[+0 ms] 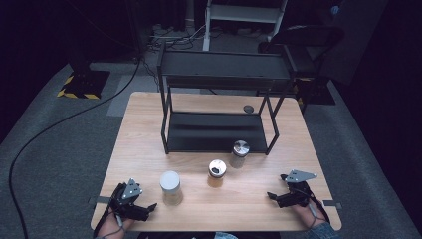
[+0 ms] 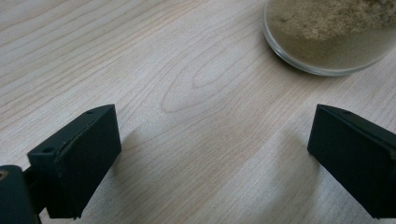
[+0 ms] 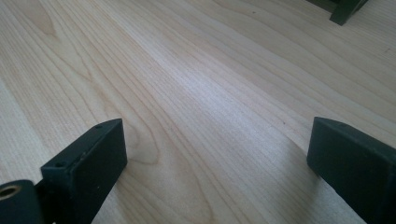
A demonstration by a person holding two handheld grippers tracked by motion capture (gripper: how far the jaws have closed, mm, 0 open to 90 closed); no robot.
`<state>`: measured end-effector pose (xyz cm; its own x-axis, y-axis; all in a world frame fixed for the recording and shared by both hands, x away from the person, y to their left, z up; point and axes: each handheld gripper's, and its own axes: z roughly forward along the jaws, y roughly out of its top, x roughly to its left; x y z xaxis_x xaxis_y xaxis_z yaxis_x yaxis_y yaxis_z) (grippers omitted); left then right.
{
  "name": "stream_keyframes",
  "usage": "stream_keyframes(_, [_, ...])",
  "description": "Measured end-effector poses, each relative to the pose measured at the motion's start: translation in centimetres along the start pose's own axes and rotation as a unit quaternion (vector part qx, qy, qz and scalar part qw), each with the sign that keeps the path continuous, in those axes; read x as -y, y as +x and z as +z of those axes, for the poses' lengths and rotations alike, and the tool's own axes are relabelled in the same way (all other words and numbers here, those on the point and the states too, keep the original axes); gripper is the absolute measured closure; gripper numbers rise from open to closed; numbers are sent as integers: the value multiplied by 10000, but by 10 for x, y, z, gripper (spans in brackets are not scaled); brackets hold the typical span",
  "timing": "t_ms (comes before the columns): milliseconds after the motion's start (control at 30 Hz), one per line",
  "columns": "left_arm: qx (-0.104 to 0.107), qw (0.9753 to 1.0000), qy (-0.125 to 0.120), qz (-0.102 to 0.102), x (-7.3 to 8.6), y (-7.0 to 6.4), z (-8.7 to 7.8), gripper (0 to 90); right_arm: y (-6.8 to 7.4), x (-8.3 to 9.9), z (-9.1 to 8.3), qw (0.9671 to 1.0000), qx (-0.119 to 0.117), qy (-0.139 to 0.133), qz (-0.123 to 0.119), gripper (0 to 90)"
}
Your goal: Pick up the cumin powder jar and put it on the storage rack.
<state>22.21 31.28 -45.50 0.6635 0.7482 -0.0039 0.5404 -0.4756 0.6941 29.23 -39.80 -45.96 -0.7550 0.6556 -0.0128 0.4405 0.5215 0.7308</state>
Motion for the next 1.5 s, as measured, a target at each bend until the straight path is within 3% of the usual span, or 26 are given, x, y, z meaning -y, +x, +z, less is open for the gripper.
stream_keyframes(400, [-3,10000,24,-13,-1,0,0,26,0,0,0,10000,1,0,2,46])
stream_keyframes(567, [80,9999,146,8,-7,2,-3,53,0,0,0,10000,-2,0,-1,46])
stream_keyframes(700, [124,9999,-48,-85,-7,1,-12,52,0,0,0,10000,-2,1,1,46])
stream_keyframes(900, [269,9992,-278,-58,-10,0,-26,60,0,0,0,10000,-1,0,0,46])
stream_keyframes(1100, [503,9965,-606,-284,-10,3,-37,61,0,0,0,10000,0,0,0,46])
stream_keyframes(1300, [581,9943,-855,-251,-13,1,-49,62,0,0,0,10000,-1,-3,-2,46])
stream_keyframes(1500, [640,9936,-925,-110,-20,-4,-55,65,0,0,0,10000,0,-4,-4,46])
